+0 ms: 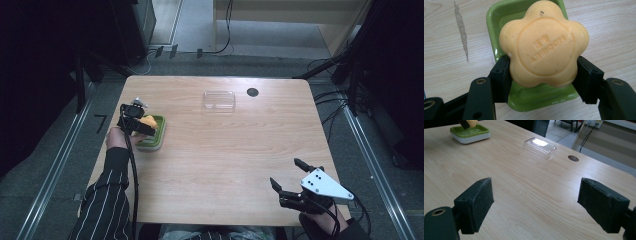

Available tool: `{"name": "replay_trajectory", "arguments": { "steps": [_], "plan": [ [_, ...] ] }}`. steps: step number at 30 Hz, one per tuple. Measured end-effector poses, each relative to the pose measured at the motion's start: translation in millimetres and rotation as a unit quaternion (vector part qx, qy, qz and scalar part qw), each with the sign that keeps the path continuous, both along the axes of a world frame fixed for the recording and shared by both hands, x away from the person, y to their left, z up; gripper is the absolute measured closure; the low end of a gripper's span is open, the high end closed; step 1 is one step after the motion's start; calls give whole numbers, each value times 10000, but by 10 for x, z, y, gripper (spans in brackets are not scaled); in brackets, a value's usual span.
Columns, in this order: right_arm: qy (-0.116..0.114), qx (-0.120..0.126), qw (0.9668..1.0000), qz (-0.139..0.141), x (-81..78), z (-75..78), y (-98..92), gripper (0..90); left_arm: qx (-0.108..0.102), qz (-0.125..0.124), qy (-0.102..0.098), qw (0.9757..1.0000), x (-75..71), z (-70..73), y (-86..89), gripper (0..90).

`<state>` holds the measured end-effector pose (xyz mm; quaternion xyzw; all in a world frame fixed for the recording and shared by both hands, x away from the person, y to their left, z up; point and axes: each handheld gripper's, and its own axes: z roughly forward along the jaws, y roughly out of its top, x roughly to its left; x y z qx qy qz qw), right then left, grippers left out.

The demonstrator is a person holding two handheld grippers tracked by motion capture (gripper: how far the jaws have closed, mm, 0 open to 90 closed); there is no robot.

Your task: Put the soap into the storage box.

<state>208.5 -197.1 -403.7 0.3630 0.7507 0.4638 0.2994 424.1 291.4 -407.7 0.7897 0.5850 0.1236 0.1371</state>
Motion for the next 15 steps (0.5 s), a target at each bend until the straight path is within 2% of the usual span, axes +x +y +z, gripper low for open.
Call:
{"name": "replay_trajectory", "arguments": {
  "steps": [4, 15],
  "plan": [
    [9, -4, 10000, 9, 0, 0, 2, 134, -28, 65, 45, 10000, 31, -58, -17, 393],
    [5, -17, 10000, 23, -1, -1, 6, 134, 7, 212, 104, 9997, 51, -98, -16, 393]
  ]
}}
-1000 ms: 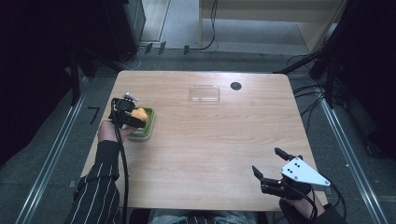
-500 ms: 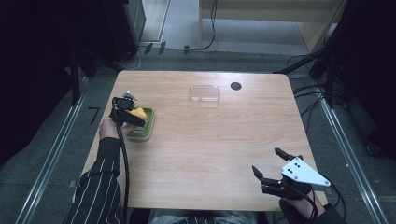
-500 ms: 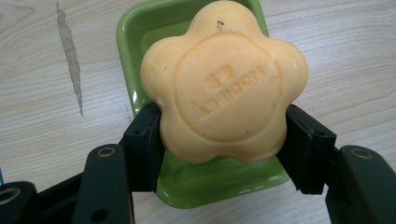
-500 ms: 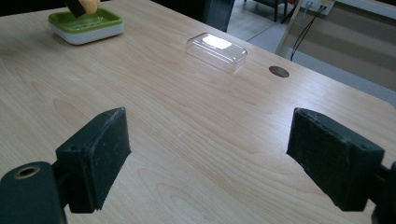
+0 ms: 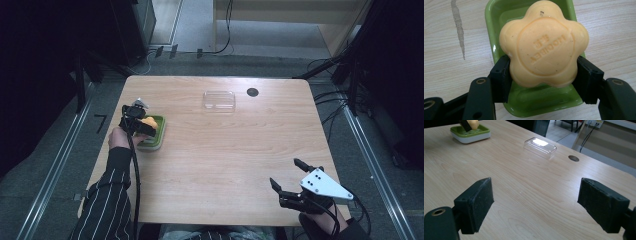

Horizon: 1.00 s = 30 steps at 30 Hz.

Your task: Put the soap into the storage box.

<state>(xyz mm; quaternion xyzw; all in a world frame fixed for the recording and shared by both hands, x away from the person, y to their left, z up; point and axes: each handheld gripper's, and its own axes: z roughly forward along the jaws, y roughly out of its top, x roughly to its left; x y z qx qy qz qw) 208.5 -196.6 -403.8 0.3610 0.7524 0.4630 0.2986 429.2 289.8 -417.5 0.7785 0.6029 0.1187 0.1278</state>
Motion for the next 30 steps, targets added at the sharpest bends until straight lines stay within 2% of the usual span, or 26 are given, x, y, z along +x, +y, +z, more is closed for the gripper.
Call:
{"name": "replay_trajectory", "arguments": {
  "steps": [8, 30],
  "plan": [
    [0, 2, 10000, 6, 0, 0, 1, 134, 103, 26, 119, 9999, 31, -69, -28, 392],
    [-20, 0, 10000, 13, -1, 1, 3, 134, 194, 157, 180, 9995, 40, -130, -48, 390]
  ]
}}
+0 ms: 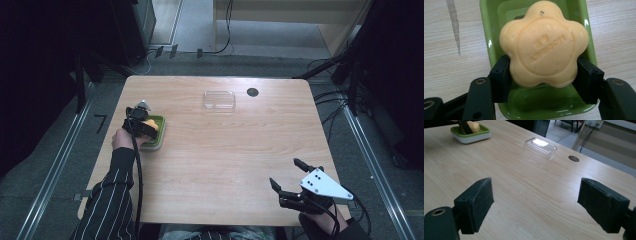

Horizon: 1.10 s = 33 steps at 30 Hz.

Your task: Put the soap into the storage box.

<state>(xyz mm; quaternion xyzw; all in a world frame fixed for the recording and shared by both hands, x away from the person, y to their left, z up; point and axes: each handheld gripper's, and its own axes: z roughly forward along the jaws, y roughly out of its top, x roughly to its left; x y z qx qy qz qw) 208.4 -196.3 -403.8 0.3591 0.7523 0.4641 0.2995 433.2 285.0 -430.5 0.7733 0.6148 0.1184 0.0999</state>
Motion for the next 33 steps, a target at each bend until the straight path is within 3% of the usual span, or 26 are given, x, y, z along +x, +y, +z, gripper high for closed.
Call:
{"name": "replay_trajectory", "arguments": {
  "steps": [9, 14, 22, 28, 33],
  "plan": [
    [-4, 3, 10000, 0, 0, 0, 1, 135, 17, 62, 47, 10000, -1, -20, -4, 385],
    [-12, 1, 10000, 13, 3, 0, 1, 134, 77, 62, -115, 9999, -26, 40, -40, 365],
    [-12, 6, 10000, 17, 5, 1, 5, 134, 6, 53, -56, 10000, -32, 28, -28, 334],
    [9, 4, 10000, 22, 27, -7, 9, 135, -14, 25, 6, 10000, -40, 36, -24, 293],
    [13, 38, 10000, 75, 48, -8, 14, 134, 15, 64, -65, 10000, -105, 89, -13, 232]
  ]
}}
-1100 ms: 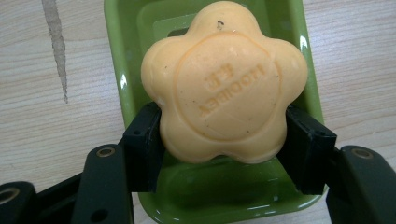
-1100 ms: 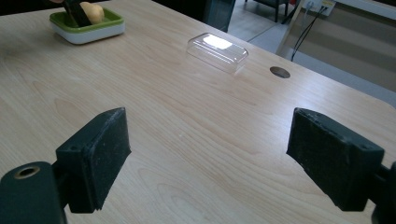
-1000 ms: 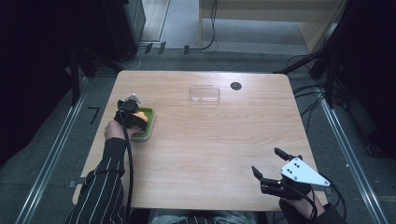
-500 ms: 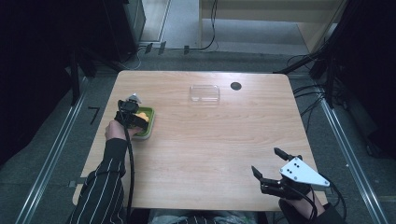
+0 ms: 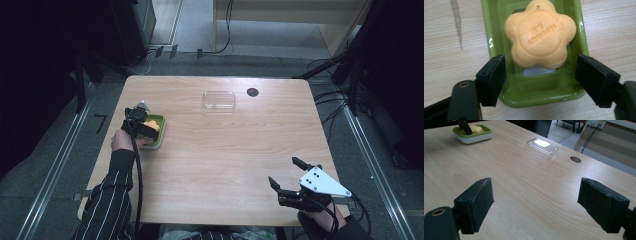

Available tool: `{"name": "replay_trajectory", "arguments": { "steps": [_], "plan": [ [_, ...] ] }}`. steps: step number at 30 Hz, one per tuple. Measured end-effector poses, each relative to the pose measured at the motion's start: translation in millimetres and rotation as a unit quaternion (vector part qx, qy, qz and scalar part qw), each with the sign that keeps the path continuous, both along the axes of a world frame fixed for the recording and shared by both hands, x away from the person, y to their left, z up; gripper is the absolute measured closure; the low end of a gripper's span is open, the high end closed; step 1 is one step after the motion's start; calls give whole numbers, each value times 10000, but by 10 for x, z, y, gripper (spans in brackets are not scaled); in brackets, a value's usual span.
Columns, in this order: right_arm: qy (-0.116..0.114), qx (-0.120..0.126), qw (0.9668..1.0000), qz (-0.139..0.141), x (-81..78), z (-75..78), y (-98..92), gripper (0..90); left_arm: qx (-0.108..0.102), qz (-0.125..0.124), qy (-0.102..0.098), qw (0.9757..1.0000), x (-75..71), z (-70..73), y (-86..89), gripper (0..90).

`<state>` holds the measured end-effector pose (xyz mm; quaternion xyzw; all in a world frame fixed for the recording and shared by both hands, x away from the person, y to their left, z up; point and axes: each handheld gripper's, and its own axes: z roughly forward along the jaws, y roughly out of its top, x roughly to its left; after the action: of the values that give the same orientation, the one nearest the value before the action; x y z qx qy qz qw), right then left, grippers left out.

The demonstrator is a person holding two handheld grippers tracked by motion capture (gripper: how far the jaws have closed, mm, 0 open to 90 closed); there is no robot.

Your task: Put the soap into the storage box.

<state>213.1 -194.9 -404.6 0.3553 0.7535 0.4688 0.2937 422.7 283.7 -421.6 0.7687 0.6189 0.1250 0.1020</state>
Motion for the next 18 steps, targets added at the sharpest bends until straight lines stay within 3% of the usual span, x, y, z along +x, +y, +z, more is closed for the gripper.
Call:
{"name": "replay_trajectory", "arguments": {
  "steps": [6, 18],
  "plan": [
    [-31, -16, 10000, -9, -22, 9, 10, 134, -53, -38, -121, 9999, -76, 101, 11, 177],
    [-32, -29, 10000, -31, -41, 13, 6, 134, -132, -176, -100, 9997, -227, 161, 6, 135]
  ]
}}
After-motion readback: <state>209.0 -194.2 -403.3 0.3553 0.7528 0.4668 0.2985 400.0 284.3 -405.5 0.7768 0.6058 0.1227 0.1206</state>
